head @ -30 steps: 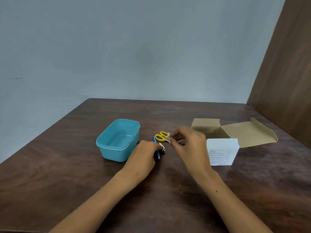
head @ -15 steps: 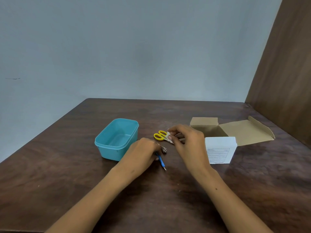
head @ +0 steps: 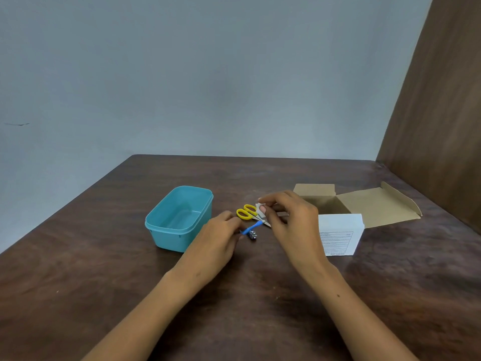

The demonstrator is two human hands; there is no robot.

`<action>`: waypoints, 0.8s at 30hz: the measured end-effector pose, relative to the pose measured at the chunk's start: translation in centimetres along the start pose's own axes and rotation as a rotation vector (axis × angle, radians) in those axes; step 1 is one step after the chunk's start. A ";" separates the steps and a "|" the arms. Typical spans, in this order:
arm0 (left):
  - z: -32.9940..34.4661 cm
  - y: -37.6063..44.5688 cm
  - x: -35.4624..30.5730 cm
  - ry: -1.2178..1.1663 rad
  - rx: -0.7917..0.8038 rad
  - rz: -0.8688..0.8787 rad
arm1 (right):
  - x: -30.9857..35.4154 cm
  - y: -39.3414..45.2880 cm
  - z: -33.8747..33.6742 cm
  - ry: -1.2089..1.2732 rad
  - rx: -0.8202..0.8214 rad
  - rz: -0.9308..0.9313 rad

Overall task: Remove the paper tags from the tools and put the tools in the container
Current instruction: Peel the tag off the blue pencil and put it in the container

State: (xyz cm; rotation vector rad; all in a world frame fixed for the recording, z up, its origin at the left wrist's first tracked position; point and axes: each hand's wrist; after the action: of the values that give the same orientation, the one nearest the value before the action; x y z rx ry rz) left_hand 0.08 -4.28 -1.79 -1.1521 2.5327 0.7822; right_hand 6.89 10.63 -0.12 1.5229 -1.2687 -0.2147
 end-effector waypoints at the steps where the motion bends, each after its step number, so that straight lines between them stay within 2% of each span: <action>1: 0.0 -0.1 -0.1 -0.071 -0.047 -0.018 | 0.2 0.0 -0.1 0.043 -0.018 0.022; 3: 0.1 -0.4 -0.3 -0.259 -0.087 -0.117 | 0.6 0.1 -0.3 0.124 -0.035 0.083; 6: 0.0 -0.5 -0.6 -0.549 -0.038 -0.293 | 1.0 0.0 -0.4 0.195 -0.017 0.150; 10: -0.3 -0.4 -1.3 -0.832 0.043 -0.385 | 1.3 0.0 -0.4 0.175 -0.011 0.175; 17: -0.8 -0.4 -1.6 -1.078 0.006 -0.408 | 1.3 -0.1 -0.2 0.070 -0.031 0.218; 24: -1.2 -0.5 -1.9 -1.129 -0.009 -0.422 | 1.4 -0.1 0.0 0.178 -0.068 0.298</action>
State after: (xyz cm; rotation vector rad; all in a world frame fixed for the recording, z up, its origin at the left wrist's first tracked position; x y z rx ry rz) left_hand 1.71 -4.06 -0.23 -0.8208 1.3129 0.9445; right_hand 7.51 9.46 0.47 1.2474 -1.3127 0.0691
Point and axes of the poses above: each hand's wrist, its own y-axis towards the middle knuckle, its own z-axis out of the palm, x = y × z, and after that the axes turned 11 degrees about -z, right-handed
